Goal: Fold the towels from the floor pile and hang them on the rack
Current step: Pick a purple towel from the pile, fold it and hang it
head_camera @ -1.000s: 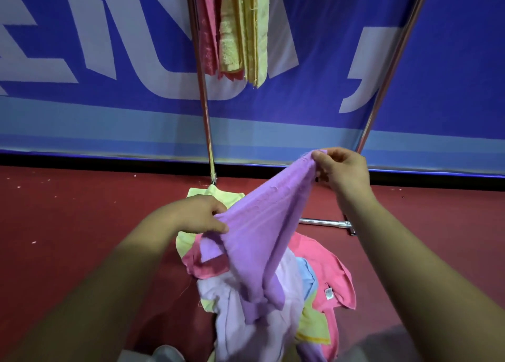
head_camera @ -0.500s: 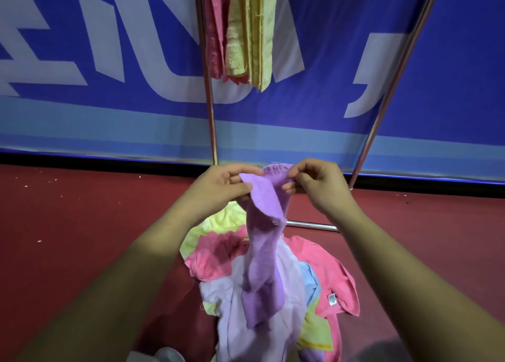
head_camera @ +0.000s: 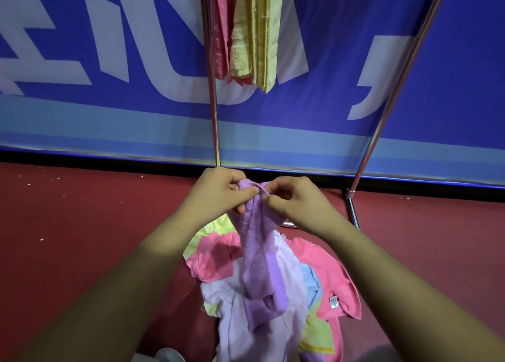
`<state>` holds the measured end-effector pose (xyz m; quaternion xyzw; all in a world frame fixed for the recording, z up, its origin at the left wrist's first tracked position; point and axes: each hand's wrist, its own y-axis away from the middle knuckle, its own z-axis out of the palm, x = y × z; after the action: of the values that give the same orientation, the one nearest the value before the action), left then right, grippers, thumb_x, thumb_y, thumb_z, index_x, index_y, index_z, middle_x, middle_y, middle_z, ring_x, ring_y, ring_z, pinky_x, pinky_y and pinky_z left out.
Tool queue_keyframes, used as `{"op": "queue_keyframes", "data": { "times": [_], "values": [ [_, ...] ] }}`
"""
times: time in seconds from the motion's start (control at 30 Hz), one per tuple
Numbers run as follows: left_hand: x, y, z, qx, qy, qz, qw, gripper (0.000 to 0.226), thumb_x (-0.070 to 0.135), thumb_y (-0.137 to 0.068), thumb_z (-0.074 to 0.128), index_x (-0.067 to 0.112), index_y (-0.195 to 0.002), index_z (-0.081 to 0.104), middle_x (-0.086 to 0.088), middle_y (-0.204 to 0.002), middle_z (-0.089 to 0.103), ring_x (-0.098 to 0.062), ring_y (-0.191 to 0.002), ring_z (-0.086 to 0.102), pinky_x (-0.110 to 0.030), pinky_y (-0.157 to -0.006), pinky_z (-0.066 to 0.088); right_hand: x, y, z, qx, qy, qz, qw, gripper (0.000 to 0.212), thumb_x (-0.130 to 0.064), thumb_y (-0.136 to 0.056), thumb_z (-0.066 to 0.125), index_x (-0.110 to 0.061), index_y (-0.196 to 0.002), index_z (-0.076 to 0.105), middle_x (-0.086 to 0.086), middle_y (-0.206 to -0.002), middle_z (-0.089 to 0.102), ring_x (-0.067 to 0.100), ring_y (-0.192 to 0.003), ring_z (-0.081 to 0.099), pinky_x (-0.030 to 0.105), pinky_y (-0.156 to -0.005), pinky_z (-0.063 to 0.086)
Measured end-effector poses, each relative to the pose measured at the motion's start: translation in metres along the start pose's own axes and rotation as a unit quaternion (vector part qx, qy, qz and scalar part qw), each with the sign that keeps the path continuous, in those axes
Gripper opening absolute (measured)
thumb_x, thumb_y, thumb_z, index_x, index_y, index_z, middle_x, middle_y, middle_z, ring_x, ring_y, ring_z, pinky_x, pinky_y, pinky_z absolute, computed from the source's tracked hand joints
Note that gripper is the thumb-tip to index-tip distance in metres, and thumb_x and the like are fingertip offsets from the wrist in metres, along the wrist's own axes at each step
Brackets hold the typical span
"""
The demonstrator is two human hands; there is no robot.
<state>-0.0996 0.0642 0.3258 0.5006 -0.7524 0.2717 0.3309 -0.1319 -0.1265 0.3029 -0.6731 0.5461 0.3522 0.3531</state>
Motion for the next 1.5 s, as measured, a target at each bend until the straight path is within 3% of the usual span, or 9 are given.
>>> {"op": "queue_keyframes", "data": {
  "times": [0.17,0.3,0.53,0.63,0.83,1.03,1.23,1.4,1.5],
  "values": [
    [-0.002,0.001,-0.004,0.004,-0.011,0.001,1.000,0.025,0.024,-0.088,0.072,0.004,-0.073,0.068,0.004,-0.046,0.062,-0.001,-0.044,0.052,-0.014,-0.047,0.036,0.006,-0.004,-0.003,0.051,0.048,0.002,0.998,0.022,-0.011,-0.091,0.060,-0.023,-0.074,0.064,-0.012,-0.064,0.064,0.005,-0.063,0.056,0.035,-0.071,0.052],
    [-0.010,-0.002,-0.012,0.012,-0.039,0.008,0.999,0.032,0.031,-0.089,0.072,0.010,-0.066,0.062,-0.004,-0.051,0.062,-0.007,-0.046,0.050,-0.026,-0.053,0.039,0.007,-0.004,-0.011,0.062,0.071,-0.042,0.995,0.015,-0.017,-0.097,0.062,-0.020,-0.083,0.063,-0.009,-0.073,0.065,0.005,-0.068,0.057,0.023,-0.070,0.046],
    [-0.019,-0.004,-0.030,0.007,-0.091,0.007,0.996,0.028,0.034,-0.087,0.073,0.016,-0.066,0.067,-0.004,-0.057,0.065,-0.006,-0.050,0.056,-0.019,-0.055,0.041,0.009,-0.006,-0.028,0.027,0.096,-0.057,0.993,0.015,-0.005,-0.092,0.067,-0.019,-0.090,0.065,-0.011,-0.082,0.069,-0.002,-0.070,0.057,0.021,-0.072,0.047],
    [-0.025,-0.005,-0.030,0.001,-0.135,-0.001,0.991,0.027,0.038,-0.086,0.073,0.016,-0.070,0.067,-0.008,-0.064,0.061,-0.012,-0.057,0.051,-0.030,-0.060,0.040,0.010,-0.007,-0.030,0.062,0.104,-0.061,0.991,0.014,-0.005,-0.097,0.060,-0.018,-0.090,0.061,-0.022,-0.082,0.062,-0.012,-0.073,0.056,0.007,-0.069,0.037],
    [-0.028,-0.007,-0.037,0.019,-0.196,-0.007,0.980,0.022,0.036,-0.084,0.075,0.014,-0.081,0.071,-0.005,-0.078,0.068,-0.021,-0.078,0.064,-0.039,-0.075,0.051,0.014,-0.009,-0.032,0.126,0.075,-0.048,0.988,0.010,-0.013,-0.103,0.048,-0.015,-0.094,0.051,-0.008,-0.076,0.059,0.014,-0.070,0.054,0.033,-0.069,0.042],
    [-0.011,-0.014,-0.045,0.125,-0.062,-0.035,0.990,0.010,0.022,-0.083,0.078,0.016,-0.076,0.074,0.002,-0.065,0.071,-0.001,-0.056,0.060,-0.007,-0.055,0.040,0.005,-0.019,-0.046,0.182,-0.026,0.002,0.983,0.023,0.001,-0.097,0.054,-0.018,-0.087,0.059,0.003,-0.070,0.067,0.017,-0.066,0.062,0.040,-0.075,0.055],
    [0.006,-0.028,-0.051,0.156,-0.039,-0.018,0.987,0.013,0.016,-0.080,0.080,0.026,-0.077,0.071,0.008,-0.074,0.072,-0.009,-0.072,0.067,-0.026,-0.071,0.051,-0.009,-0.033,-0.059,0.242,-0.078,0.012,0.967,0.009,-0.005,-0.098,0.056,-0.008,-0.094,0.062,0.004,-0.070,0.069,0.013,-0.066,0.066,0.032,-0.074,0.053],
    [0.053,-0.027,-0.065,0.202,0.243,0.088,0.945,0.027,-0.002,-0.085,0.071,0.024,-0.076,0.072,0.011,-0.070,0.067,-0.002,-0.069,0.059,-0.015,-0.072,0.050,-0.053,-0.030,-0.082,0.282,-0.243,-0.084,0.924,0.017,-0.007,-0.096,0.058,-0.020,-0.088,0.065,-0.002,-0.077,0.063,0.010,-0.069,0.055,0.022,-0.068,0.046],
    [0.048,-0.026,-0.077,0.191,0.140,0.084,0.968,0.019,0.006,-0.082,0.078,0.024,-0.083,0.072,0.006,-0.080,0.073,-0.006,-0.077,0.063,-0.028,-0.081,0.054,-0.052,-0.025,-0.089,0.270,-0.243,-0.075,0.929,0.012,-0.005,-0.094,0.059,-0.014,-0.091,0.066,-0.003,-0.080,0.064,0.008,-0.073,0.056,0.017,-0.071,0.045]
  ]
}}
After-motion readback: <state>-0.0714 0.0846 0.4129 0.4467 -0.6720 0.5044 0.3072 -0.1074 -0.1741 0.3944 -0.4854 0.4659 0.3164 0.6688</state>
